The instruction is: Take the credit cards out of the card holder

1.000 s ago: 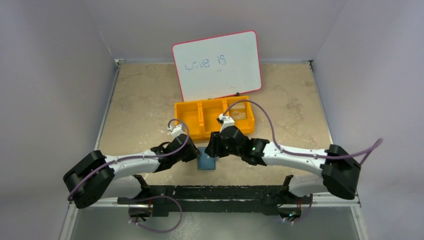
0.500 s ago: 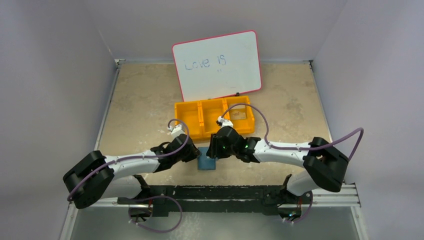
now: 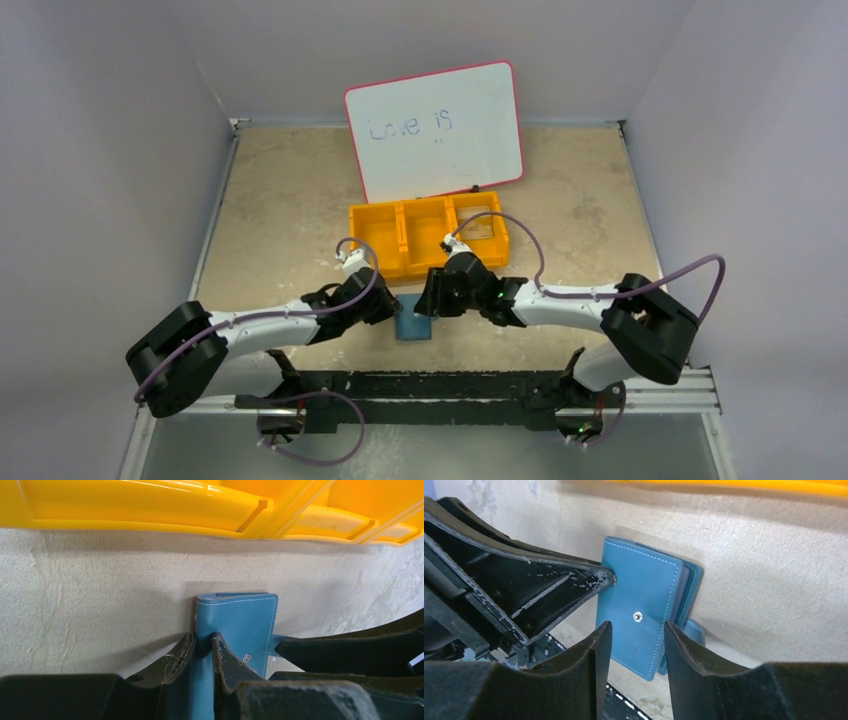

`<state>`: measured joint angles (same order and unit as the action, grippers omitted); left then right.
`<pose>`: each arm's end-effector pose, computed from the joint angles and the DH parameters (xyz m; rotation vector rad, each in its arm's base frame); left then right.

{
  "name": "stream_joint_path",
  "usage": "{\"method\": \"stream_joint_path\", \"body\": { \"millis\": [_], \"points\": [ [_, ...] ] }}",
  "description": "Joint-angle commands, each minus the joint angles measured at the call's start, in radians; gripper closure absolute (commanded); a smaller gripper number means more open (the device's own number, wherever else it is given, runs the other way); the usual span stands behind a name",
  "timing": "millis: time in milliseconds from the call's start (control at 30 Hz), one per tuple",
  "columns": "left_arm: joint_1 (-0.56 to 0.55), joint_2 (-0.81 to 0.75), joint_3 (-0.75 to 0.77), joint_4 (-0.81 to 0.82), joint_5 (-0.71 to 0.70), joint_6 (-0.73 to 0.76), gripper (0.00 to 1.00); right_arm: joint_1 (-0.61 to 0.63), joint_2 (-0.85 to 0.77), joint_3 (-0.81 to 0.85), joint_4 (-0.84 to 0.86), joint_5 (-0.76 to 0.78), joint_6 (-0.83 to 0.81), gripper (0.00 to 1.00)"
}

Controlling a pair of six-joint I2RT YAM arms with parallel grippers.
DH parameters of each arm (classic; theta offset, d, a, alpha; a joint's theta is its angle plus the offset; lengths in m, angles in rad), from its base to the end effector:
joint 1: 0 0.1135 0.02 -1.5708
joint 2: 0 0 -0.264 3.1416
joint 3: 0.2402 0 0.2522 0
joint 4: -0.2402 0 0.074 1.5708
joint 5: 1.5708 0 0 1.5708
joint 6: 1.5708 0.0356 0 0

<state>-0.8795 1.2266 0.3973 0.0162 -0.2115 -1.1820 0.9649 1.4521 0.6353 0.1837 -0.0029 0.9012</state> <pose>0.1431 -0.1612 0.1429 -0.4784 2.4415 -0.7130 0.1642 0.2372 0.1733 -0.0784 2.4053 0.9814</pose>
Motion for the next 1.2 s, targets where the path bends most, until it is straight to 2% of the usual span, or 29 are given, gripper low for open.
{"method": "stream_joint_path", "body": {
  "millis": [0,300,767,900,1067,1167],
  "points": [
    [-0.004,0.0,0.028,-0.036,0.014,0.037,0.86,-0.024,0.006,-0.014,0.128,-0.106,0.01,0.54],
    [-0.003,-0.002,0.025,-0.039,0.013,0.035,0.85,-0.035,0.037,-0.015,0.073,-0.051,0.055,0.54],
    [-0.004,-0.004,0.026,-0.045,0.005,0.034,0.85,-0.038,-0.001,-0.042,0.041,0.003,0.078,0.53],
    [-0.004,0.0,0.026,-0.043,0.007,0.031,0.84,-0.037,-0.004,-0.06,0.102,-0.034,0.074,0.53],
    [-0.004,-0.008,0.028,-0.044,0.003,0.029,0.83,-0.038,0.01,-0.05,0.207,-0.151,-0.009,0.58],
    [-0.004,-0.02,0.027,-0.042,-0.002,0.028,0.82,-0.037,-0.006,-0.049,0.244,-0.168,-0.014,0.61]
  ]
}}
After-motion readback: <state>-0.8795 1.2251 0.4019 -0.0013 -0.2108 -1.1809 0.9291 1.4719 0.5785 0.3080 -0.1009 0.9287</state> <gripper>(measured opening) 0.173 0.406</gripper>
